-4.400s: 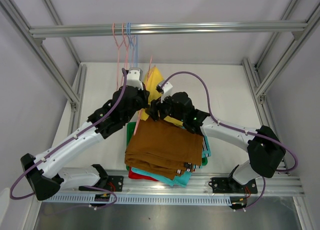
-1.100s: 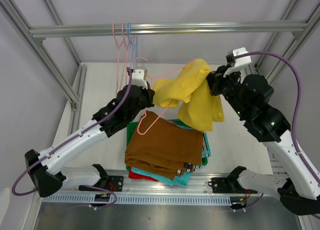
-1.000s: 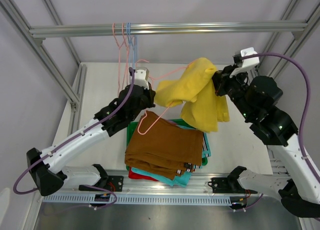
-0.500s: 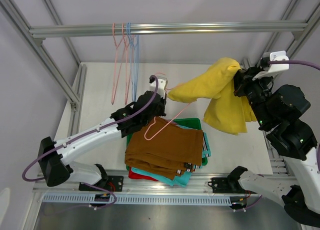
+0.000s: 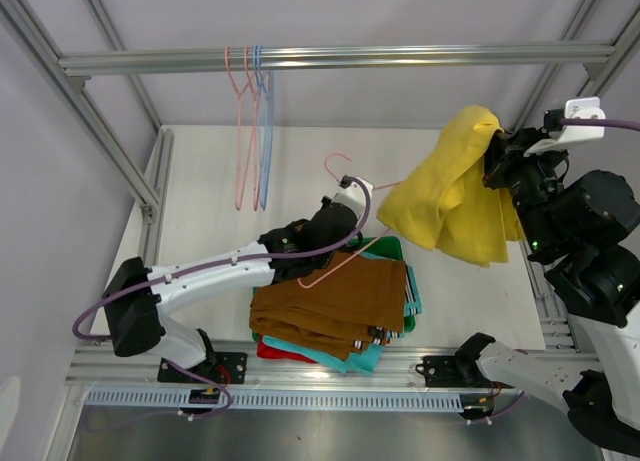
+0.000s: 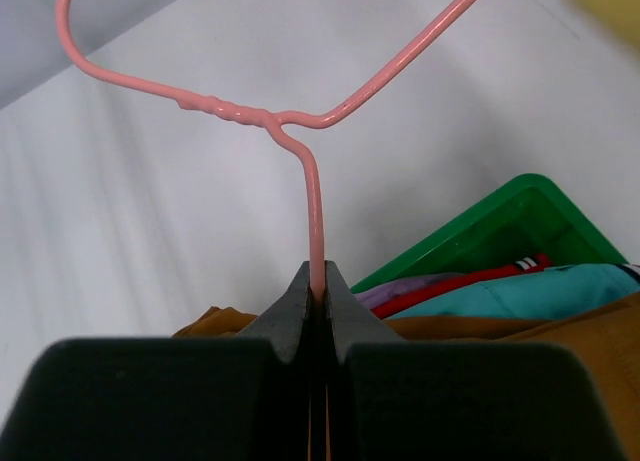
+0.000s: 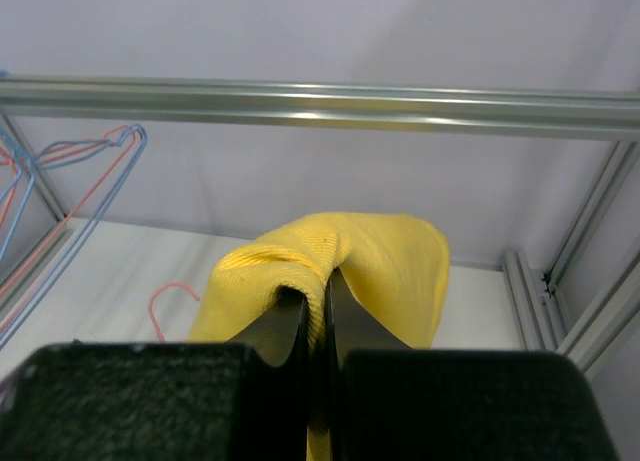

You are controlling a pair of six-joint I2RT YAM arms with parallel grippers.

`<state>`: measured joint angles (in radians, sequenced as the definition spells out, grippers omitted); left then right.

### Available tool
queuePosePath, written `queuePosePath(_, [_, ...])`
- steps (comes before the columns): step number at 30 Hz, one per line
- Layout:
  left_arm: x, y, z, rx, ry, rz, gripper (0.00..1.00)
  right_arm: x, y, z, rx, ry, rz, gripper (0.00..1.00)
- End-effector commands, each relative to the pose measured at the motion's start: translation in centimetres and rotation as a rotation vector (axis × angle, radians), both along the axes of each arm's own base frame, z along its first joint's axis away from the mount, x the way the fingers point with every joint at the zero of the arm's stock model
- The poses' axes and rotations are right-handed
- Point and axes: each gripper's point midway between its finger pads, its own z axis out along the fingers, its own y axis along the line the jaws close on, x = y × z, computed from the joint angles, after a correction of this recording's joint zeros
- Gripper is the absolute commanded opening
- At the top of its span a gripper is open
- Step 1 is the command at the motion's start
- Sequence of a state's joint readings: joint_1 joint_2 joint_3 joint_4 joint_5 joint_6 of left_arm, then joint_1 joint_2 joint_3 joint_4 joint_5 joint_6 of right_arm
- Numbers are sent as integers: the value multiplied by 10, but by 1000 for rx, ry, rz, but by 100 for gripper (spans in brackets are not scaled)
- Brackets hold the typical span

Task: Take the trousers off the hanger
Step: Remove the trousers from the hanger, then place the trousers in the bin.

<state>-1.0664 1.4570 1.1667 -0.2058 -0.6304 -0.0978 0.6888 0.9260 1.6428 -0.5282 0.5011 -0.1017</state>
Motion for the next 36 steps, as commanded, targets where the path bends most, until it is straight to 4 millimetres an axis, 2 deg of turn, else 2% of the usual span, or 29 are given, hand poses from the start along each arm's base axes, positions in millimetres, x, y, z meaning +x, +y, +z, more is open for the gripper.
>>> queuePosePath(1, [1,-11,16,64,-112,-8,1,-27,-27,73,164,-212,-22,0])
queuePosePath(4, [1,-13,14,91,-113,-4,0,-26,-25,69,160,-202,-13,0])
queuePosePath(8, [9,-2,15,99,-105,54,1,-30,-18,57,143,-175,31,0])
queuePosePath(9, [17,5,26,68,-102,85,0,-33,-18,51,136,-170,45,0])
queuePosePath(11, [23,19,32,41,-79,135,0,-37,-12,41,121,-158,91,0])
queuePosePath(14, [41,55,54,-14,-83,228,1,-48,-3,21,89,-143,172,0])
queuePosePath(16, [44,71,73,-51,-106,262,0,-54,-2,4,81,-128,198,0])
queuePosePath(18, [50,88,80,-55,-121,300,1,-59,-1,-7,81,-119,221,0])
queuePosePath(20, [53,100,88,-70,-137,319,1,-62,-5,-23,78,-99,213,0])
queuePosePath(25, [54,104,93,-94,-129,324,1,-62,-1,-50,83,-57,229,0])
queuePosePath(26, [53,103,93,-102,-126,316,1,-57,5,-62,77,-41,240,0])
queuePosePath(29, [51,102,96,-119,-124,302,1,-49,27,-79,99,-6,304,0])
queuePosePath(30, [50,103,95,-121,-124,299,1,-42,38,-97,86,32,326,0])
queuePosePath(32, [49,102,97,-130,-127,290,1,-40,58,-102,126,39,406,0])
queuePosePath(33, [48,102,97,-131,-128,289,0,-34,71,-116,120,75,433,0])
queuePosePath(35, [47,104,101,-141,-136,288,1,-34,89,-117,147,86,507,0])
queuePosePath(36, [46,105,104,-146,-141,291,1,-29,98,-126,147,113,525,0])
